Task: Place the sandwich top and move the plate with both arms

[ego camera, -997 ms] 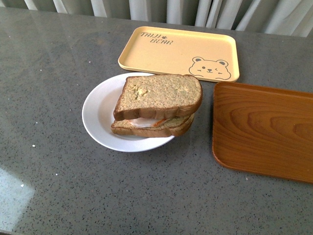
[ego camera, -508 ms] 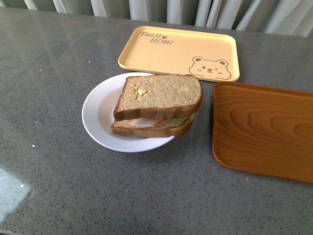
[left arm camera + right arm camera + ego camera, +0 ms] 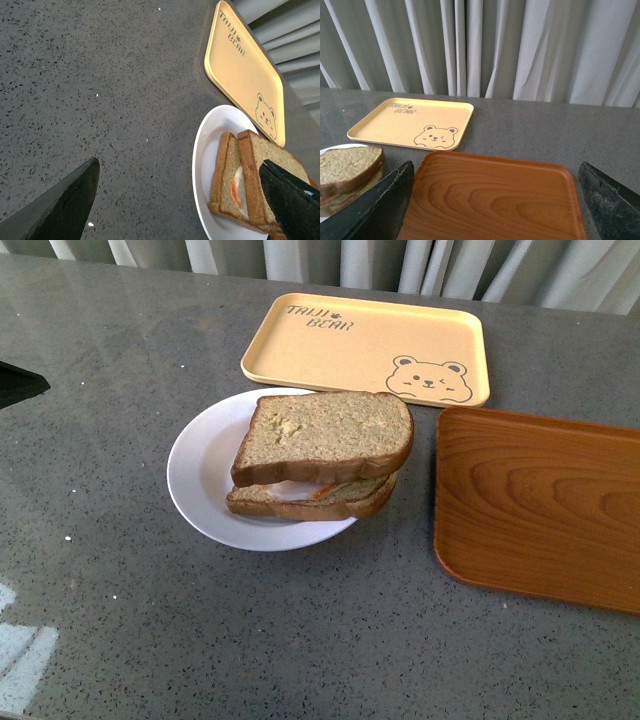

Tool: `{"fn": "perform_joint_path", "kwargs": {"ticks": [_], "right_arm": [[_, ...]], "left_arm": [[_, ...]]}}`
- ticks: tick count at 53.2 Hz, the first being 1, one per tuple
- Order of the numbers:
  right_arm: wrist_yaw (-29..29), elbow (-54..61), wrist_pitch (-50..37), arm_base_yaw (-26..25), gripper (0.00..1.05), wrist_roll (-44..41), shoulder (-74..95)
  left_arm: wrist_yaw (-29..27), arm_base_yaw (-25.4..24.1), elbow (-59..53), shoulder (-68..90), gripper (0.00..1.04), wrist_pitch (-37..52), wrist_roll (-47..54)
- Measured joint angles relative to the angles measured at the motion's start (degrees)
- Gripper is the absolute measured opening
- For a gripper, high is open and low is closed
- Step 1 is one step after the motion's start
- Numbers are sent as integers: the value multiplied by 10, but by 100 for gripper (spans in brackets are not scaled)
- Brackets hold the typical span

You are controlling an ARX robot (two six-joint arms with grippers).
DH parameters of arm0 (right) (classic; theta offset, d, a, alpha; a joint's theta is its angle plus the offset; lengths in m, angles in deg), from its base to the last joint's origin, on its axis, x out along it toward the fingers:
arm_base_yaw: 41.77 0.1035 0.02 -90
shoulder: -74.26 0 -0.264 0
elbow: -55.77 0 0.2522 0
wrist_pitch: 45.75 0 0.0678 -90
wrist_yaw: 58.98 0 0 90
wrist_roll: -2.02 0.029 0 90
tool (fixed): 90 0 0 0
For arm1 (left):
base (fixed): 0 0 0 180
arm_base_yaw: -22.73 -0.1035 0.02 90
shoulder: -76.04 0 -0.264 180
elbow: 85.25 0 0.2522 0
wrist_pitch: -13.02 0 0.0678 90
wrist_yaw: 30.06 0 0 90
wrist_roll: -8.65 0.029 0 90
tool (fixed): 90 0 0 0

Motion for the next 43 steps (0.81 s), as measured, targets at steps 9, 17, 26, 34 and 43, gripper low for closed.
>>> {"fn": "perform_joint_path", "kwargs": {"ticks": [9, 17, 26, 34, 43], "right_arm": [[0, 0, 0, 0, 96, 0, 0], [0, 0, 0, 0, 96, 0, 0], [0, 0, 0, 0, 96, 0, 0], [0, 0, 0, 0, 96, 0, 0], [0, 0, 0, 0, 96, 0, 0]], "left_arm": [[6, 11, 33, 61, 96, 29, -17], [15, 26, 60, 108, 96, 48, -36], [24, 52, 79, 146, 96, 66, -58], [26, 74, 100, 173, 96, 84, -85], [26, 97, 111, 187, 96, 92, -106]]}}
